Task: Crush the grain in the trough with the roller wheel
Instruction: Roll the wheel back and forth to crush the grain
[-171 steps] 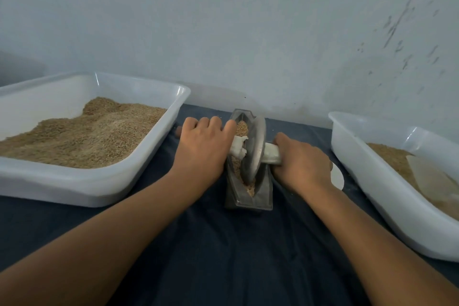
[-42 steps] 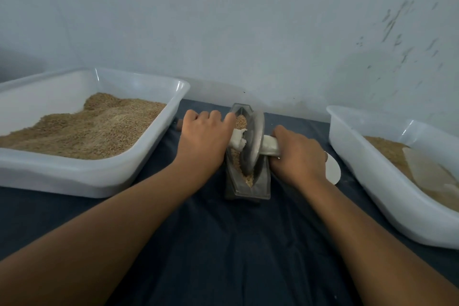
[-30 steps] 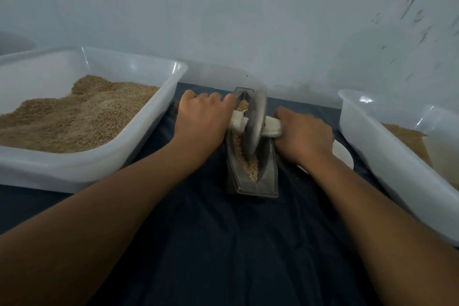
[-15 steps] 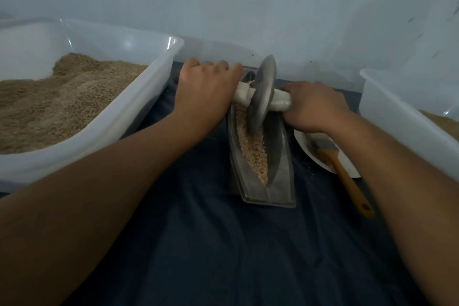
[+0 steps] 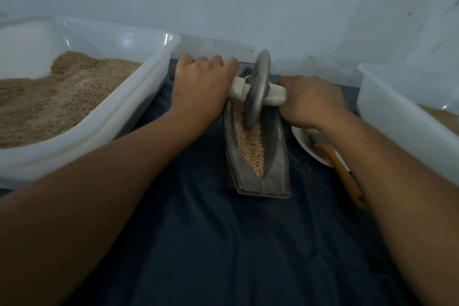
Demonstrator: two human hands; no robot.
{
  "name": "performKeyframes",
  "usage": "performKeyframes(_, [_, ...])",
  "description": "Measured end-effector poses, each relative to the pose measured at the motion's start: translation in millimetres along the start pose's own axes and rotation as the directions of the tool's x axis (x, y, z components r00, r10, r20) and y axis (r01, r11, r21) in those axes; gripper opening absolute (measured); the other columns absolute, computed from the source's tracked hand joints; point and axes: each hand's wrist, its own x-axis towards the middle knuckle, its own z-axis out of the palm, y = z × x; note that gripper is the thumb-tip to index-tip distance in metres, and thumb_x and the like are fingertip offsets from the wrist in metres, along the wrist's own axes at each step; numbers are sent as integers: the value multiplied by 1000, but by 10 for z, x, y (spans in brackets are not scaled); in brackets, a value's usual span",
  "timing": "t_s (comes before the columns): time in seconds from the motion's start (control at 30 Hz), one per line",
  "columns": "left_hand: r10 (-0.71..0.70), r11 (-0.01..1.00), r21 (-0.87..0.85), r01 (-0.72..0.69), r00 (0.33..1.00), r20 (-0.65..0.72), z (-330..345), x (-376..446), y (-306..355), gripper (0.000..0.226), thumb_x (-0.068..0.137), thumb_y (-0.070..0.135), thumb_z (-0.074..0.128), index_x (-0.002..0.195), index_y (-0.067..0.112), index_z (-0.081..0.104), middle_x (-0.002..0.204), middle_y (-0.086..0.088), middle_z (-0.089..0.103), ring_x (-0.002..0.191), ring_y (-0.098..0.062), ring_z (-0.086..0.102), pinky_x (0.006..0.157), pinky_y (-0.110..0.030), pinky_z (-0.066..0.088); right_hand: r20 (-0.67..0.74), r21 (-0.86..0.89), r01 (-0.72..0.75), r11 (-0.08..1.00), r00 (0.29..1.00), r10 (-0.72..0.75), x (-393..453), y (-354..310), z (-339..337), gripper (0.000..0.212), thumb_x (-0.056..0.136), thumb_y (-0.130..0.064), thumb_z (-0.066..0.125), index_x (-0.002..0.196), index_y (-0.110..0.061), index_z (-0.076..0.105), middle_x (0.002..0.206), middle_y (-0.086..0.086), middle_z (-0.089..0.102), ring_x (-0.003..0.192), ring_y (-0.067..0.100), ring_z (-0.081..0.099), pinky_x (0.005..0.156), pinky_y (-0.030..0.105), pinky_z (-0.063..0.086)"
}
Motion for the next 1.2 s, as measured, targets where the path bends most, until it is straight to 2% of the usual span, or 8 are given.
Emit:
performKeyframes(0.2, [6,1000,-9,-6,1000,7,-120,-115,24,15,90,13,55,103,18,50,89,-4,61,79,-28,59,74,-39,35,-75,-34,-47,998,996,45,-178,-70,-3,11,83,-45,58,88,-37,53,74,-9,54,65,20,49,54,30,32])
performKeyframes(0.27, [7,1000,-16,-7,1000,14,-164,-157,33,19,88,14,58,105,19,50,92,-5,62,81,-29,60,77,-39,38,-91,-36,-56,998,994,53,-240,-86,-2,12,84,-45,58,89,-35,53,73,-9,54,63,20,47,54,29,31])
performKeyframes(0.43, [3,1000,-13,-3,999,38,-276,-265,50,24,85,17,62,104,19,47,90,-4,58,78,-26,57,76,-40,40,-104,-33,-70,997,992,66,-378,-128,-21,14,84,-41,59,90,-34,48,75,-6,56,68,24,51,59,34,42])
performKeyframes(0.63, [7,1000,-4,-7,999,43,-409,-352,81,27,83,15,63,102,21,45,88,-1,55,77,-23,55,76,-38,41,-197,-24,-32,999,980,27,-568,-149,-22,21,83,-40,63,92,-31,46,65,-11,44,54,11,37,48,26,21])
performKeyframes(0.83, [11,1000,19,-12,996,88,-525,-408,105,37,80,15,66,108,22,42,94,-1,55,82,-23,55,80,-38,41,-264,-41,-28,999,964,16,-732,-206,-67,26,81,-37,64,86,-30,40,61,-14,35,50,5,28,49,26,13])
performKeyframes(1.1, [14,999,40,-18,995,103,-616,-456,134,43,76,11,66,109,22,42,93,0,52,82,-22,54,79,-36,39,-269,-37,-52,998,962,40,-860,-259,-94,28,81,-33,66,87,-28,40,64,-13,38,51,10,30,50,29,12])
performKeyframes(1.2, [13,999,45,-18,994,105,-641,-478,137,45,76,12,67,111,22,41,94,0,53,84,-22,54,79,-36,39,-270,-35,-65,997,961,53,-882,-266,-104,26,81,-34,66,88,-28,41,66,-13,38,52,7,27,50,28,11])
